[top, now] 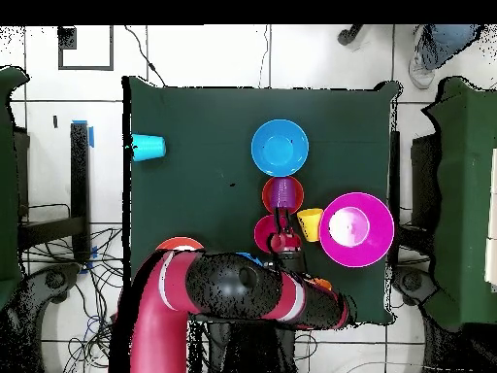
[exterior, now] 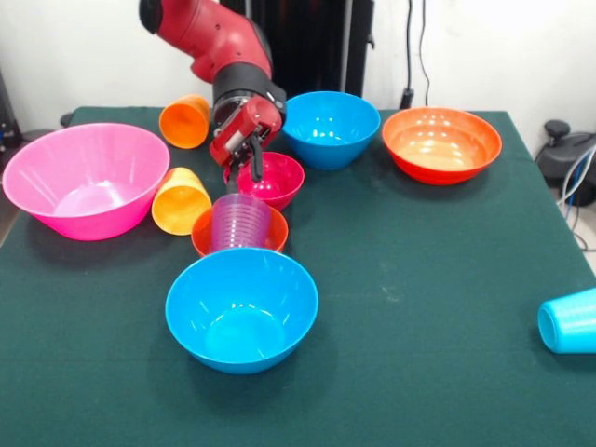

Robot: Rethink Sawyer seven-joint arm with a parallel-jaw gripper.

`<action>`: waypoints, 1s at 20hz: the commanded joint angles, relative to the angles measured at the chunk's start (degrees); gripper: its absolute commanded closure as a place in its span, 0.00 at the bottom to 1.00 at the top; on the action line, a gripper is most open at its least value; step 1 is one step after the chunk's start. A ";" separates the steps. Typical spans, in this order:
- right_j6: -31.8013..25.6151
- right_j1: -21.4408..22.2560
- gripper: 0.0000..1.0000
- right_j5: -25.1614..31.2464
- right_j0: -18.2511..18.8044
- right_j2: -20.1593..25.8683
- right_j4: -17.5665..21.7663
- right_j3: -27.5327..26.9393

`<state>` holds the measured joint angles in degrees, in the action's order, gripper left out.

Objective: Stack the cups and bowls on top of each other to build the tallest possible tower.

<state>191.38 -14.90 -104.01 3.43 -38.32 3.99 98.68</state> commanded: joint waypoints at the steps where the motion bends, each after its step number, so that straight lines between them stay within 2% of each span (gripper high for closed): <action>1: -0.04 -1.17 0.00 11.27 -0.96 9.46 0.81 -9.74; 10: -0.27 0.44 0.00 11.10 -0.78 9.45 -0.20 -12.11; 20: -0.96 4.93 0.00 8.20 0.73 9.10 -3.17 -11.53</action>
<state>191.38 -12.61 -104.00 3.28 -37.70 4.03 95.17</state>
